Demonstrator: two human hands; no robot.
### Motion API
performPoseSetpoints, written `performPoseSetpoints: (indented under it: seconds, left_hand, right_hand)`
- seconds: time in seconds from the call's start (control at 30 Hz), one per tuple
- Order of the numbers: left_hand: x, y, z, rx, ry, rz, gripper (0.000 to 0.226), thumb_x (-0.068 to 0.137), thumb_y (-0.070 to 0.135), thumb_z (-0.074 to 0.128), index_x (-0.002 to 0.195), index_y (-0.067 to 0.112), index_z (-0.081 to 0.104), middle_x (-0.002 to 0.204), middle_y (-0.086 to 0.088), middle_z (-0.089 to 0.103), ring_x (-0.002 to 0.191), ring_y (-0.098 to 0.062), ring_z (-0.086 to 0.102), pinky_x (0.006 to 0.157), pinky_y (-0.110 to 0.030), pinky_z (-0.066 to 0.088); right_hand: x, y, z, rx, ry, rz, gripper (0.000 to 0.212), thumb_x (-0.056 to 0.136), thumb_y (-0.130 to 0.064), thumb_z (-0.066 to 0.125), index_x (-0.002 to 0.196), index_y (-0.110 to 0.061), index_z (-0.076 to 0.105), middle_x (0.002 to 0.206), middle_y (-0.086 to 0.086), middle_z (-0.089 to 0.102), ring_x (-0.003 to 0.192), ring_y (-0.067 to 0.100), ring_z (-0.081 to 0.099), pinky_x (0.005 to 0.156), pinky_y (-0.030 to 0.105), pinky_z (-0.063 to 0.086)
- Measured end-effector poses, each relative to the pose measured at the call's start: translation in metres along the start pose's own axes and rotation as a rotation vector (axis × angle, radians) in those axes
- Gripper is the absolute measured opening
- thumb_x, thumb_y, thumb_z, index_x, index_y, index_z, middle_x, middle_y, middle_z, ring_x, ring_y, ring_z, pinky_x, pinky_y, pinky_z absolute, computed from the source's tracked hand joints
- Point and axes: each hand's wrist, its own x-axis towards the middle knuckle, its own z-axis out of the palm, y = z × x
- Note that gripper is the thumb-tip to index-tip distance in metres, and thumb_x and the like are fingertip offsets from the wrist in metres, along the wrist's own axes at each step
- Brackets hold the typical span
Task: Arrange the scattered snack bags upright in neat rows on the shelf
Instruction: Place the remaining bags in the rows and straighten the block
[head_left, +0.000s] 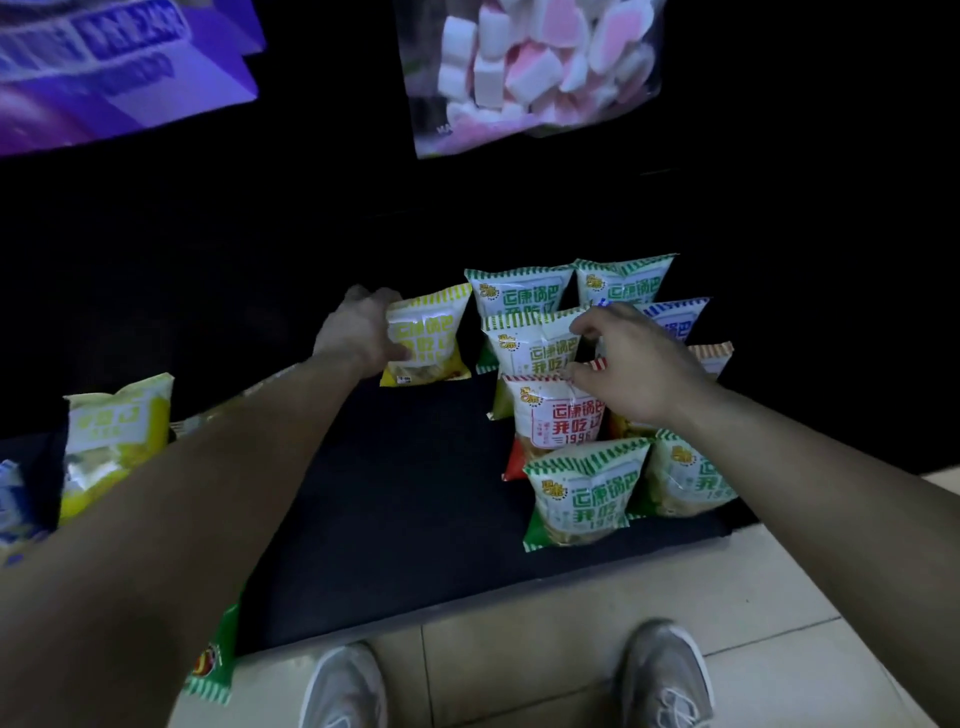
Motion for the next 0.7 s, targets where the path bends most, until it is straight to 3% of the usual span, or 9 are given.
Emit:
performPoseSetpoints:
  seconds: [0.1, 0.23, 0.47, 0.7]
  left_hand:
    - [-0.005, 0.003, 0.008, 0.087, 0.093, -0.007, 0.078, 0.07, 0.035, 0.086, 0.135, 0.023, 0.045, 0.128, -0.009, 0.046, 0.112, -0.033, 0.053, 0.083, -0.048, 0.052]
    - [-0.013, 0.008, 0.012, 0.223, 0.171, 0.027, 0.078, 0.072, 0.04, 0.083, 0.135, 0.02, 0.043, 0.13, -0.012, 0.044, 0.114, -0.035, 0.049, 0.081, -0.048, 0.05]
    - [-0.04, 0.012, -0.039, 0.196, 0.074, 0.05, 0.08, 0.077, 0.047, 0.077, 0.143, 0.022, 0.039, 0.137, -0.008, 0.045, 0.125, -0.03, 0.045, 0.095, -0.045, 0.047]
    - [-0.145, -0.021, -0.128, 0.213, -0.073, 0.025, 0.071, 0.079, 0.048, 0.072, 0.14, 0.023, 0.046, 0.134, -0.008, 0.048, 0.121, -0.028, 0.052, 0.098, -0.044, 0.048]
  right_hand:
    - [-0.003, -0.002, 0.002, -0.008, -0.021, 0.001, 0.05, 0.094, -0.043, 0.061, 0.138, -0.024, 0.047, 0.136, 0.001, 0.046, 0.12, 0.024, 0.052, 0.095, 0.042, 0.047]
    - [-0.007, -0.006, 0.003, -0.018, -0.049, 0.006, 0.048, 0.094, -0.043, 0.06, 0.137, -0.024, 0.048, 0.134, 0.0, 0.046, 0.12, 0.023, 0.051, 0.095, 0.041, 0.046]
    - [-0.016, -0.034, -0.019, -0.065, -0.077, -0.015, 0.055, 0.093, -0.043, 0.061, 0.142, -0.024, 0.044, 0.143, 0.003, 0.04, 0.128, 0.027, 0.046, 0.097, 0.044, 0.045]
    - [-0.049, -0.115, -0.055, -0.08, -0.11, -0.12, 0.058, 0.092, -0.041, 0.062, 0.143, -0.021, 0.044, 0.141, 0.007, 0.041, 0.13, 0.031, 0.043, 0.096, 0.042, 0.043]
